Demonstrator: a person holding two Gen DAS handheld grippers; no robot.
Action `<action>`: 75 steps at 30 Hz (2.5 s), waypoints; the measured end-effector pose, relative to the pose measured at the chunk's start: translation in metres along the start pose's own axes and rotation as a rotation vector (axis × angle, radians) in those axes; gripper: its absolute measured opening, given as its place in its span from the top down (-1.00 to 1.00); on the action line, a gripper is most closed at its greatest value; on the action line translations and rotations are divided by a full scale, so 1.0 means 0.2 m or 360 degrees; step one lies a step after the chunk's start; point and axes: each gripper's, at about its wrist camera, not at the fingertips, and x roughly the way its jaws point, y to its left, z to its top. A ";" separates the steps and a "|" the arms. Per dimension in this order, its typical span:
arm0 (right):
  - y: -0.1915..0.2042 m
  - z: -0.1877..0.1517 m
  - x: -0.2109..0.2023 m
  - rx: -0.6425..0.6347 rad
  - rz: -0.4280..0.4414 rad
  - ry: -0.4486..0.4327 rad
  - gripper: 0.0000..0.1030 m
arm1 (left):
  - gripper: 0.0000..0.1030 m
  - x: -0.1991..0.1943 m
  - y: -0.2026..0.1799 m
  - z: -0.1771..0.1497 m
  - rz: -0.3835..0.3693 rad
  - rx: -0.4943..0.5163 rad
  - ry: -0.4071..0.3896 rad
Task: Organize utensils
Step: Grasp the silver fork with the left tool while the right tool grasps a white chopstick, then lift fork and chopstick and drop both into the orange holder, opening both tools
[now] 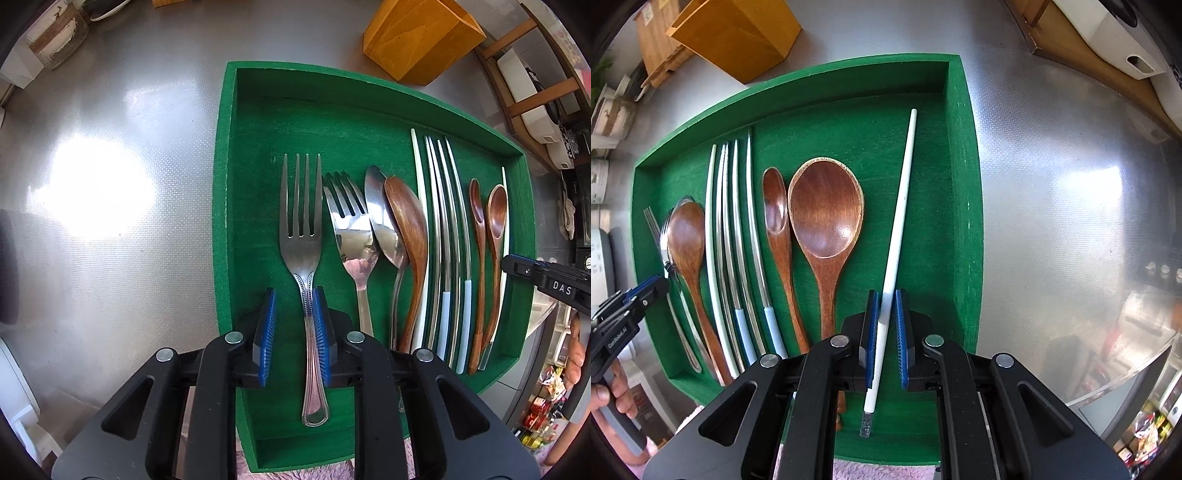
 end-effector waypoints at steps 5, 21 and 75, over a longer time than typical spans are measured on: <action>0.05 0.02 0.00 -0.0028 -0.0020 0.0044 0.77 | 0.71 0.00 -0.01 -0.01 -0.0020 -0.0016 0.0014; 0.04 0.05 0.09 -0.0087 -0.0056 0.0078 0.79 | 0.64 0.03 -0.16 -0.03 0.0089 0.0127 0.0038; 0.13 0.37 -0.81 -0.0097 0.0577 -0.1841 0.89 | 0.91 -0.68 -0.30 0.64 -0.0566 0.0122 -0.1656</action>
